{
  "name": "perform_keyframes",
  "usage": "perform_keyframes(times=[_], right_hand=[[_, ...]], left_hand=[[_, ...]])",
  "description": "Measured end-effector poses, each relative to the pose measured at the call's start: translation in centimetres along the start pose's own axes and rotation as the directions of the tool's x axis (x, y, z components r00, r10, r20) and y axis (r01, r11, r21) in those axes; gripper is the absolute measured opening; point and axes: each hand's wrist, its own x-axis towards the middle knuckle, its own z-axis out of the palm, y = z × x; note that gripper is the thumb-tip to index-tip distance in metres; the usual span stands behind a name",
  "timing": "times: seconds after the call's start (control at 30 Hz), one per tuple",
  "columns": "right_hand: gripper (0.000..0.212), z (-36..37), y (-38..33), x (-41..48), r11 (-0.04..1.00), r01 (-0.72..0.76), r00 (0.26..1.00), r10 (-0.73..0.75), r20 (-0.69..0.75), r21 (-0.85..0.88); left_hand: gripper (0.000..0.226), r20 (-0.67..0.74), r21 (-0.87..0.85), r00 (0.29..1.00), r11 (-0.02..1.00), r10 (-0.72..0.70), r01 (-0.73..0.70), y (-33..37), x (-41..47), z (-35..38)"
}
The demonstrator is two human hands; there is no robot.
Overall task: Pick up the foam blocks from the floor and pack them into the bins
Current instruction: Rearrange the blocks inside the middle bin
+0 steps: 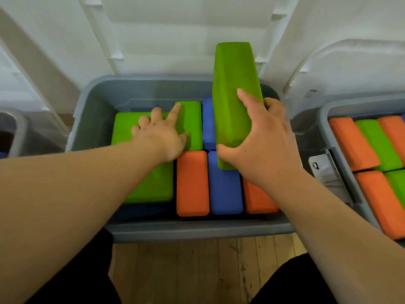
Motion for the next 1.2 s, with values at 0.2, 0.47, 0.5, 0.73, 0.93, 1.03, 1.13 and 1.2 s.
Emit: perform_keyframes(times=[0.2, 0.47, 0.5, 0.73, 0.93, 1.03, 1.13, 1.2], right_hand=[[0.108, -0.1, -0.4, -0.2, 1.0, -0.012, 1.0, 0.012, 0.008, -0.014], [0.107, 0.2, -0.5, -1.3, 1.0, -0.022, 1.0, 0.022, -0.015, 0.016], [0.107, 0.2, -0.6, -1.4, 1.0, -0.017, 1.0, 0.017, -0.014, 0.004], [0.107, 0.1, -1.5, -1.0, 0.999, 0.005, 1.0, -0.004, 0.027, -0.052], [0.109, 0.1, -1.6, -1.3, 0.997, 0.008, 0.999, -0.004, 0.051, -0.075], [0.112, -0.3, -0.6, -1.6, 0.998, 0.012, 0.997, -0.008, 0.083, -0.058], [0.113, -0.7, -0.1, -2.0, 0.999, 0.018, 0.996, -0.015, 0.088, -0.032], [0.113, -0.7, 0.1, -2.2, 0.999, 0.031, 0.995, -0.028, 0.093, -0.026]], left_hand=[[0.104, 0.342, 0.192, 0.929, 0.978, -0.144, 0.08, -3.3, -5.3, 0.1], [0.129, 0.309, -0.437, 0.842, 0.72, -0.442, 0.539, -7.8, -8.3, 1.8], [0.124, 0.259, -0.483, 0.86, 0.712, -0.439, 0.509, -7.8, -8.9, 1.8], [0.078, -0.227, -0.544, 0.966, 0.839, -0.12, -0.023, -7.2, -12.1, -1.6], [0.085, -0.096, -0.363, 0.993, 0.926, 0.072, -0.102, -4.7, -12.8, 1.2], [0.09, -0.142, -0.324, 0.99, 0.945, 0.003, -0.05, -4.0, -12.5, 1.5], [0.09, -0.212, -0.434, 0.96, 0.898, -0.183, 0.076, -3.0, -11.5, 1.2], [0.078, -0.222, -0.476, 0.945, 0.873, -0.242, 0.111, -2.5, -11.1, 0.7]])
